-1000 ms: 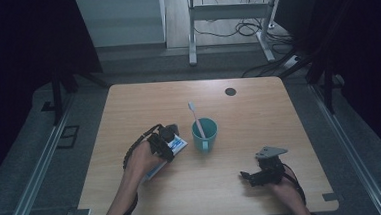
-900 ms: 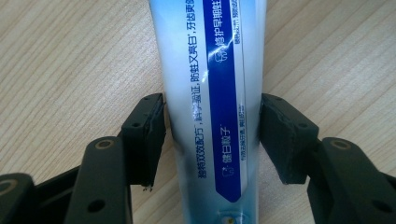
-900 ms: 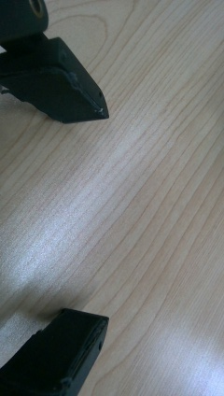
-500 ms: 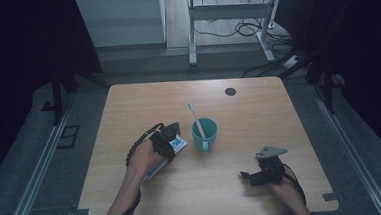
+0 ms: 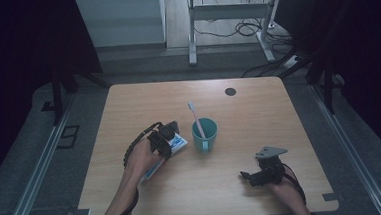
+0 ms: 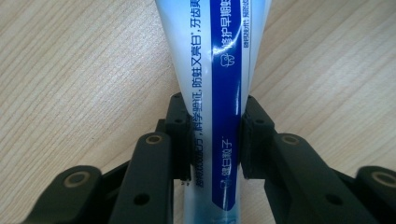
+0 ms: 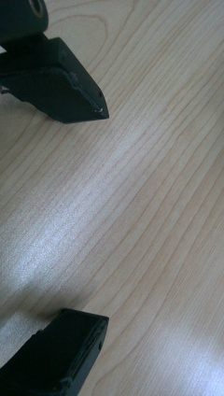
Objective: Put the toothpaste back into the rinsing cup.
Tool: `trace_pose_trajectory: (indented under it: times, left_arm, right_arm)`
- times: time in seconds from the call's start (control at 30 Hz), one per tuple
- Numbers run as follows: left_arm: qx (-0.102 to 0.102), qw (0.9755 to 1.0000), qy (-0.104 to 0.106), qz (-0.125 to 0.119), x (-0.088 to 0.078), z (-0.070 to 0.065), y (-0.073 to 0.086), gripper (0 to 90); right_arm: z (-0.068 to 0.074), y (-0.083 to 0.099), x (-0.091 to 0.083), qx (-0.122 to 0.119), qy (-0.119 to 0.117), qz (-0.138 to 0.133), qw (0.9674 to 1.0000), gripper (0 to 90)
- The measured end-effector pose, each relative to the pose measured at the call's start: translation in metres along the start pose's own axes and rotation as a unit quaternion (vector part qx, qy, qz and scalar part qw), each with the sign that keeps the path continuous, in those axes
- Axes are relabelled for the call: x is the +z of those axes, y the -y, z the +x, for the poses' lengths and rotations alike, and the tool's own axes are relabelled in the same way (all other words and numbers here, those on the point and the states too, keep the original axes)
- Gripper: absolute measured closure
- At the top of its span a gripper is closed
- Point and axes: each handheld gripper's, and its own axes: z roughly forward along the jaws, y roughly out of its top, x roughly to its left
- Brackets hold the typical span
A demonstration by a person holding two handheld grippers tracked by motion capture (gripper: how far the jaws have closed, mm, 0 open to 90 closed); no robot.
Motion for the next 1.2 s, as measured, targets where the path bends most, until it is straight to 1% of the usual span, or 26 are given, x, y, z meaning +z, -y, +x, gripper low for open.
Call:
trace_pose_trajectory:
  times: [0.03,0.1,0.13,0.23,0.3,0.47,0.67,0.83,1.07,1.2]
  left_arm:
    - [-0.002,1.0000,0.007,-0.003,-0.001,0.000,0.001,70.8]
    - [0.000,0.9999,0.011,-0.008,-0.003,0.001,0.002,71.2]
    - [-0.005,0.9998,0.015,-0.014,-0.003,0.001,0.003,71.3]
    - [0.004,0.9998,0.012,-0.017,-0.007,0.001,0.005,71.6]
    - [0.001,0.9996,0.011,-0.026,-0.011,0.001,0.007,71.8]
    - [0.004,0.9987,0.017,-0.048,-0.023,0.001,0.011,71.9]
    - [0.015,0.9962,0.023,-0.082,-0.038,-0.004,0.013,72.1]
    - [0.030,0.9942,0.019,-0.101,-0.047,-0.008,0.014,72.1]
    - [0.040,0.9901,0.021,-0.133,-0.057,-0.009,0.019,72.2]
    - [0.040,0.9874,0.021,-0.152,-0.062,-0.008,0.022,72.2]
  right_arm:
    - [0.000,0.000,0.000,0.000,0.000,0.000,1.0000,3.0]
    - [0.000,0.000,0.000,0.000,0.000,0.000,1.0000,2.9]
    - [0.000,0.000,0.000,0.000,0.000,0.000,1.0000,3.0]
    - [0.000,0.000,0.000,0.001,0.000,0.000,1.0000,3.1]
    - [0.000,0.000,0.000,0.000,0.000,0.000,1.0000,3.1]
    - [0.000,0.000,0.000,0.001,0.000,0.000,1.0000,3.1]
    - [0.000,0.000,0.000,0.001,0.001,0.000,1.0000,3.2]
    - [0.000,0.000,0.000,0.001,0.001,0.000,1.0000,3.2]
    - [0.000,0.000,0.000,0.001,0.001,0.000,1.0000,3.3]
    - [0.000,0.000,0.000,0.000,0.000,0.000,1.0000,3.3]
